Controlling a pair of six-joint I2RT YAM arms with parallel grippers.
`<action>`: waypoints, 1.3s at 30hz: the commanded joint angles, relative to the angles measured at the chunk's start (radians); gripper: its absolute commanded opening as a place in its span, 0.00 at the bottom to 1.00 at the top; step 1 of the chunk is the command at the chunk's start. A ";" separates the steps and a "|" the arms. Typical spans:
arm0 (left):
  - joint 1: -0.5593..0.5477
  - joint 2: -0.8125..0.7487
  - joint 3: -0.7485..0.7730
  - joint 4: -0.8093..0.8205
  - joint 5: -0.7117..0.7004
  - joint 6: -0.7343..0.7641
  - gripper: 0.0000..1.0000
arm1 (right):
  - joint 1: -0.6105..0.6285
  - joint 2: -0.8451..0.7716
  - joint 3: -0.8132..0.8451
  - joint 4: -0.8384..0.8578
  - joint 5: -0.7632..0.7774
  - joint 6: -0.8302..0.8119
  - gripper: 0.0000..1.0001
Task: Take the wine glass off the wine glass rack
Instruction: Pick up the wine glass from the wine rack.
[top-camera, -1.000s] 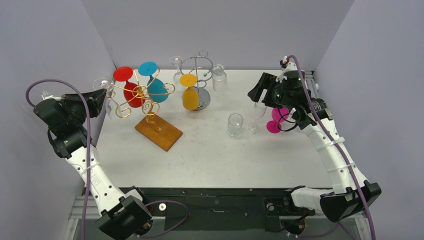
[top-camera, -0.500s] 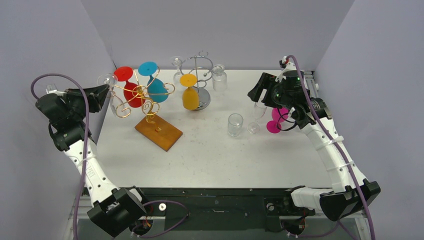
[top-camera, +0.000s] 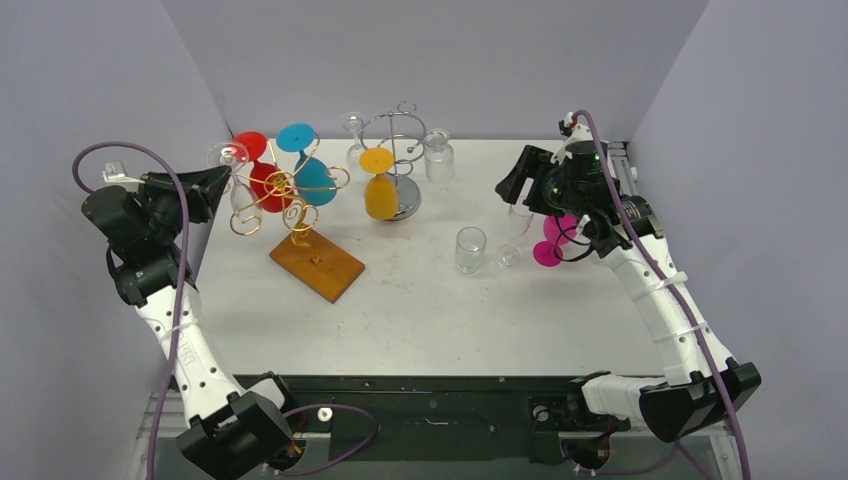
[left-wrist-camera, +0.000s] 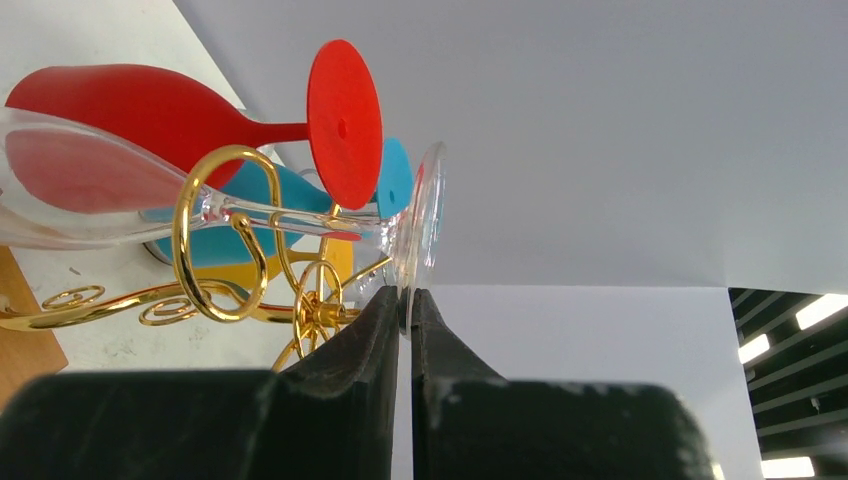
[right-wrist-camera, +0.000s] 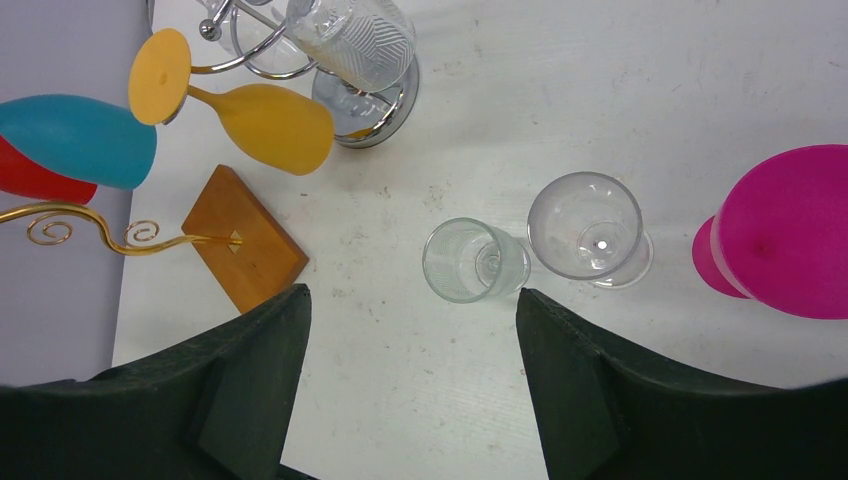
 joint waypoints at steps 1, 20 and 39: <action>-0.009 -0.065 -0.005 0.035 0.000 0.013 0.00 | 0.007 -0.001 0.012 0.029 0.015 -0.003 0.70; -0.006 -0.229 -0.091 -0.129 -0.100 0.078 0.00 | 0.062 0.007 0.006 0.023 0.031 -0.007 0.70; -0.006 -0.299 0.069 -0.422 -0.347 0.205 0.00 | 0.097 -0.002 0.004 0.012 0.058 -0.015 0.70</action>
